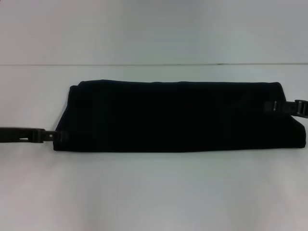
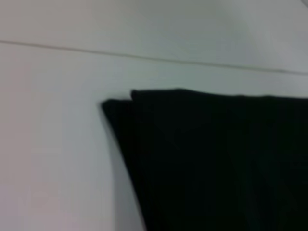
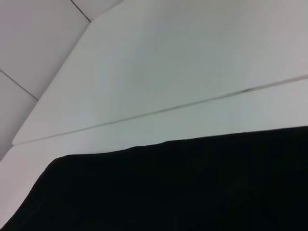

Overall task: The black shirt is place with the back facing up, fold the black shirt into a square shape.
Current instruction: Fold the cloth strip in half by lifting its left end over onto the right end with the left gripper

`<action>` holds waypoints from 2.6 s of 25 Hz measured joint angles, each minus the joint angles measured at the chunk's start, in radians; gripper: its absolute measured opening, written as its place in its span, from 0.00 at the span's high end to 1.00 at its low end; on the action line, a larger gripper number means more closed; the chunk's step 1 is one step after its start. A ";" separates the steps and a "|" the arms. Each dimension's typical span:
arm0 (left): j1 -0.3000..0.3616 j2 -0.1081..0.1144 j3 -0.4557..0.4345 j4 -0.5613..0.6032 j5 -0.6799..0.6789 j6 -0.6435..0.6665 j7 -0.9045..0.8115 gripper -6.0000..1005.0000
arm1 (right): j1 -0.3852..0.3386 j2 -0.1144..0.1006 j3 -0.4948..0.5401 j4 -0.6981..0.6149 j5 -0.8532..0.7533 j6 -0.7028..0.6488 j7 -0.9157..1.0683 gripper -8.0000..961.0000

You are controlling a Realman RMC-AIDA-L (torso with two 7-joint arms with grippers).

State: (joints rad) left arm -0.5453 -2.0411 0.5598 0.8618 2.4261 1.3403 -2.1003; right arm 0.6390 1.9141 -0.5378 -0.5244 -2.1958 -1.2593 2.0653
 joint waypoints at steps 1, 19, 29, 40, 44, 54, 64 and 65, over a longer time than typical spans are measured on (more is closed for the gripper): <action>-0.001 0.000 0.007 -0.011 0.002 -0.007 0.009 0.07 | 0.002 0.000 0.002 0.000 0.000 0.000 -0.002 0.24; -0.006 -0.013 0.028 -0.048 0.004 -0.033 0.052 0.13 | 0.004 0.002 -0.002 -0.005 0.001 0.008 -0.005 0.24; -0.005 -0.009 0.030 -0.060 0.007 -0.040 0.058 0.39 | -0.011 -0.013 -0.001 -0.005 -0.035 0.007 0.005 0.24; -0.001 -0.010 0.027 -0.060 0.008 -0.040 0.059 0.92 | -0.064 -0.043 0.011 -0.006 -0.042 0.041 0.009 0.25; -0.001 -0.011 0.025 -0.060 0.008 -0.040 0.059 0.99 | -0.070 -0.040 0.002 -0.001 -0.043 0.076 0.008 0.25; -0.001 -0.011 0.023 -0.059 0.007 -0.039 0.059 0.99 | -0.069 -0.012 -0.016 0.005 -0.052 0.077 -0.004 0.26; 0.002 -0.010 0.021 -0.060 0.004 -0.041 0.059 0.99 | -0.081 -0.011 -0.025 -0.002 -0.051 0.078 -0.018 0.50; 0.002 -0.010 0.021 -0.059 0.003 -0.042 0.059 0.99 | -0.081 -0.011 -0.026 -0.001 -0.051 0.080 -0.020 0.52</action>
State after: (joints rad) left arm -0.5432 -2.0511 0.5812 0.8023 2.4292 1.2986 -2.0417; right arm 0.5575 1.9036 -0.5636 -0.5249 -2.2464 -1.1793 2.0451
